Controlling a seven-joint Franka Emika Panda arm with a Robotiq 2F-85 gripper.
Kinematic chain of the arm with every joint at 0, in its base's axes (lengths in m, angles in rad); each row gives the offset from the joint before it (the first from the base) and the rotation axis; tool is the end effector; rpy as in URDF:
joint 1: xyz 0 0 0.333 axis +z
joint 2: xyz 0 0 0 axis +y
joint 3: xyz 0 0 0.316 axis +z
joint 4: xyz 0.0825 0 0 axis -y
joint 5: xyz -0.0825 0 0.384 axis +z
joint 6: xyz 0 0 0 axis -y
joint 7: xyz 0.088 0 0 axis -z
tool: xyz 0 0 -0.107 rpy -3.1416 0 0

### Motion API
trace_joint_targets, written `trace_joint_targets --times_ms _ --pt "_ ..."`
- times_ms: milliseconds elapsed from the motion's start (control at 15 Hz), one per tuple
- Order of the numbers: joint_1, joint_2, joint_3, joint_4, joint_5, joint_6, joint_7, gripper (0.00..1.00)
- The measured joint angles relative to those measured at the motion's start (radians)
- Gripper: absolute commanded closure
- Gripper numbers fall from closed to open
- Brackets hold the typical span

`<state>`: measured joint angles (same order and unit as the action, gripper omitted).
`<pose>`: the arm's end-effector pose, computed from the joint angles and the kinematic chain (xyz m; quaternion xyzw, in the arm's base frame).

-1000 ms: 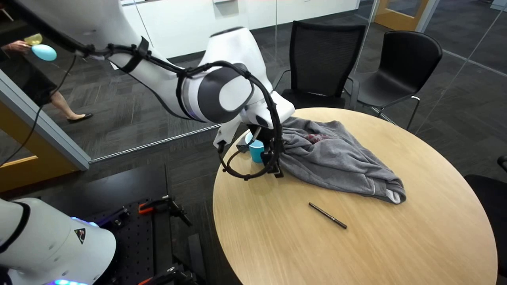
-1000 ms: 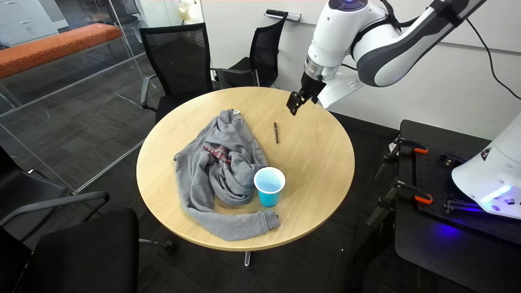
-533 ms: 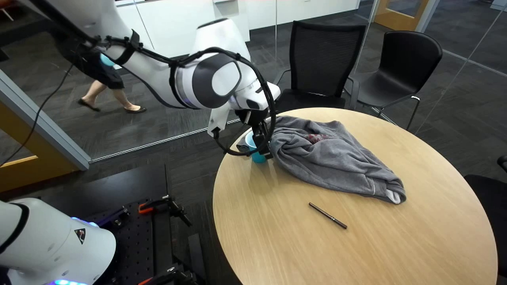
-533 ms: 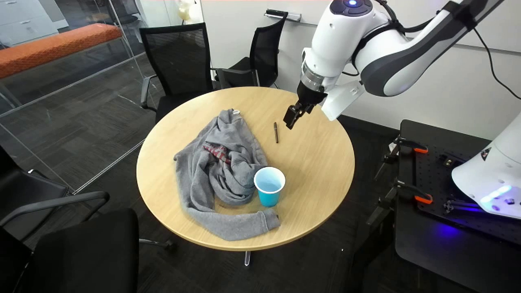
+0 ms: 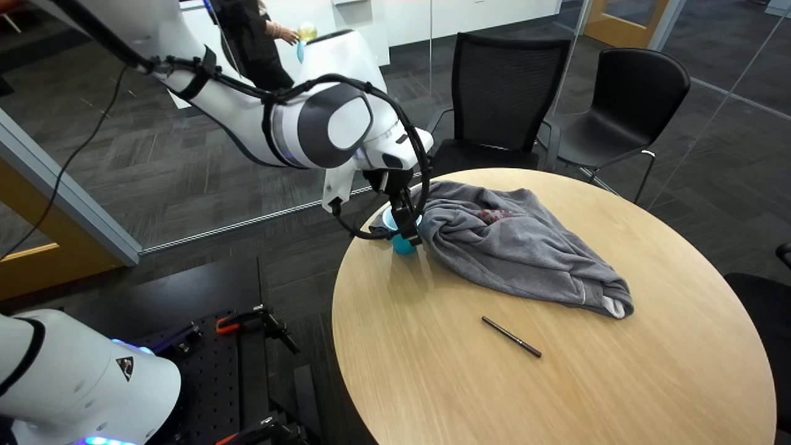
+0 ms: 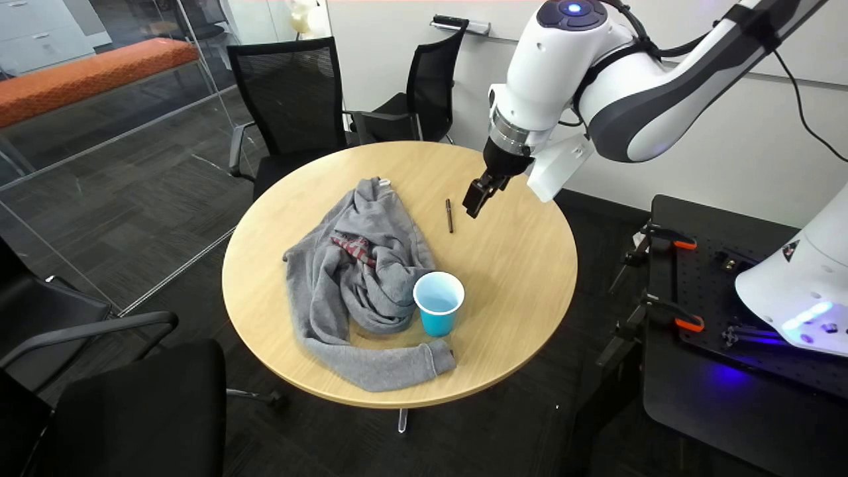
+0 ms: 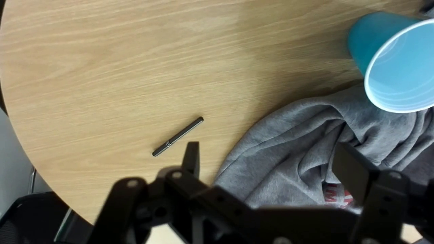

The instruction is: Put the pen in the cup

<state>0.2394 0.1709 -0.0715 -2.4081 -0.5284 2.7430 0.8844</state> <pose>0.4990 0.1044 0.2555 0.9817 -0.1193 0.1310 0.0703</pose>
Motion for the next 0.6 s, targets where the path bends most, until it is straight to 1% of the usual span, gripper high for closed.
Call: trace_joint_targets --times_ms 133,333,600 --pt "0.004 0.001 0.0 0.002 -0.011 0.002 0.001 0.0" --pt "0.02 0.003 0.004 0.009 -0.056 0.009 0.004 0.0" --pt "0.043 0.011 0.024 0.013 -0.076 0.058 0.002 0.0"
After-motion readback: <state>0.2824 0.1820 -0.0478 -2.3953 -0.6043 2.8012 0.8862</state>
